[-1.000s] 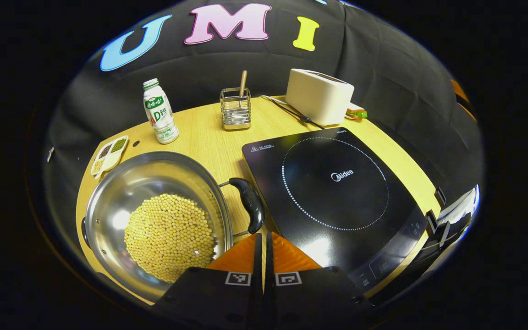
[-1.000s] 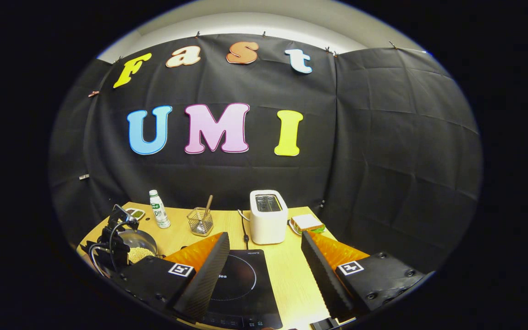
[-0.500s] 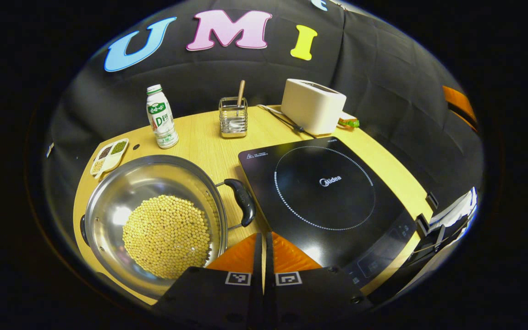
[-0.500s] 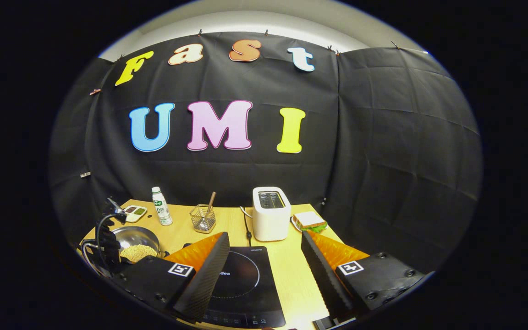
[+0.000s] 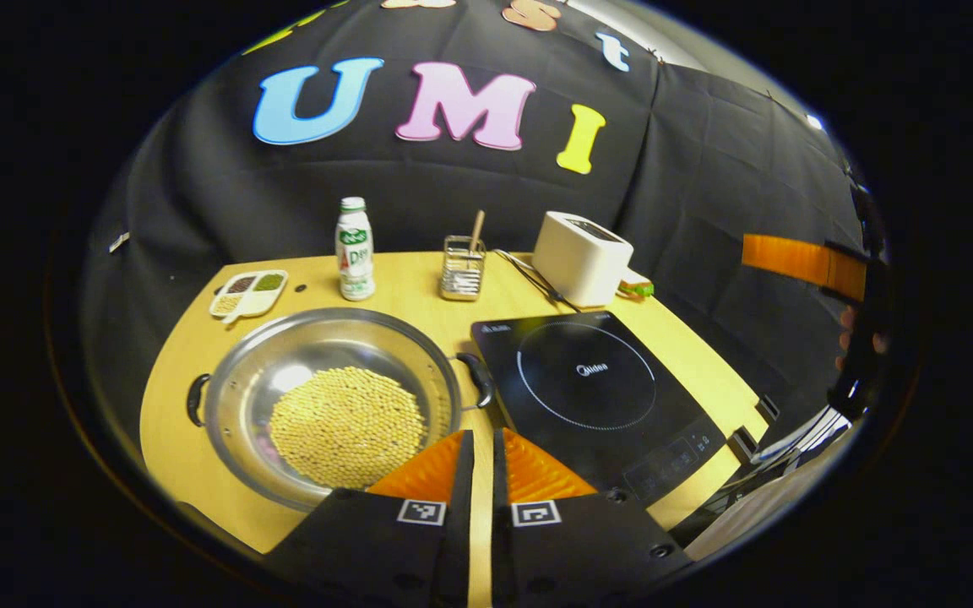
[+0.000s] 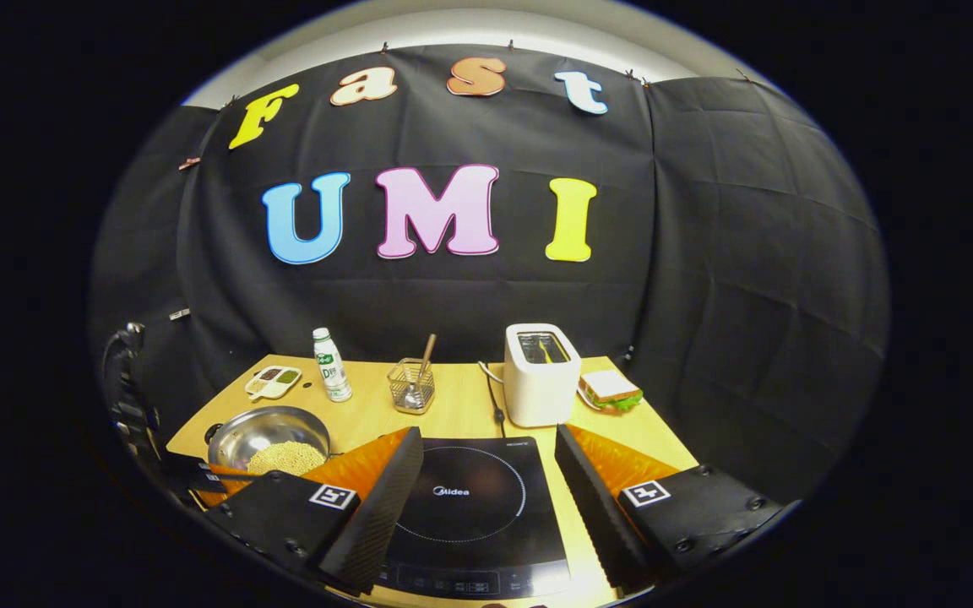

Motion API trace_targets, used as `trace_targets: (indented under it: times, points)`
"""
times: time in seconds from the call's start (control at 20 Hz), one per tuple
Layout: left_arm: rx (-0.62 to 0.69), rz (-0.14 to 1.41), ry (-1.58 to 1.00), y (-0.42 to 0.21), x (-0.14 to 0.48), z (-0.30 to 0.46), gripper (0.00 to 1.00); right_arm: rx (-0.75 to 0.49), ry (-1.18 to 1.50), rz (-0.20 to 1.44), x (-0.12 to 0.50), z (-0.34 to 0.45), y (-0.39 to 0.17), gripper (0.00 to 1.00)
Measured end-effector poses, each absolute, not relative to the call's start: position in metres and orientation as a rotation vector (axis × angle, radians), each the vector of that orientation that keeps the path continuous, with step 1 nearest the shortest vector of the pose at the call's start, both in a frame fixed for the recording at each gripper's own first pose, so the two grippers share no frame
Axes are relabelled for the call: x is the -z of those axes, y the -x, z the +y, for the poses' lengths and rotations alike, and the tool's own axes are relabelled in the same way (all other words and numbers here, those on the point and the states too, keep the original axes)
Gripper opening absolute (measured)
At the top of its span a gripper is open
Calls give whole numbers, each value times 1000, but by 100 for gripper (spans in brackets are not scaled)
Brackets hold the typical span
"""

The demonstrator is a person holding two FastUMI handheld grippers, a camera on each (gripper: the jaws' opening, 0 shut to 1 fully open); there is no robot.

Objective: First push the handle of the pot to place it horizontally, then grasp the pot with both hands and set it on the induction cooktop.

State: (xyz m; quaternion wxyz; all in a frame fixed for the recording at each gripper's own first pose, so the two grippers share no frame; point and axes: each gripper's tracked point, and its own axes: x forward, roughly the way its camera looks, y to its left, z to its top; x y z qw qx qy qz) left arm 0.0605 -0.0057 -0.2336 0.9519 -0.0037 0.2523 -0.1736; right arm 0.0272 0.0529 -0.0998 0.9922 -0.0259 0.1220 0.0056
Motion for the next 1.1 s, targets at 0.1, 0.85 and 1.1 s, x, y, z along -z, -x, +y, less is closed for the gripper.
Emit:
trace_targets:
  times: [0.1,0.85,1.1]
  points:
    - [314,484,48,-61,218,14,27,-38,60,238,99,71,-29,98]
    - [101,310,-5,-90,150,183,95,-217,-12,419,146,213,-76,98]
    - [103,332,-12,-112,165,211,95,-265,-5,520,181,252,-92,99]
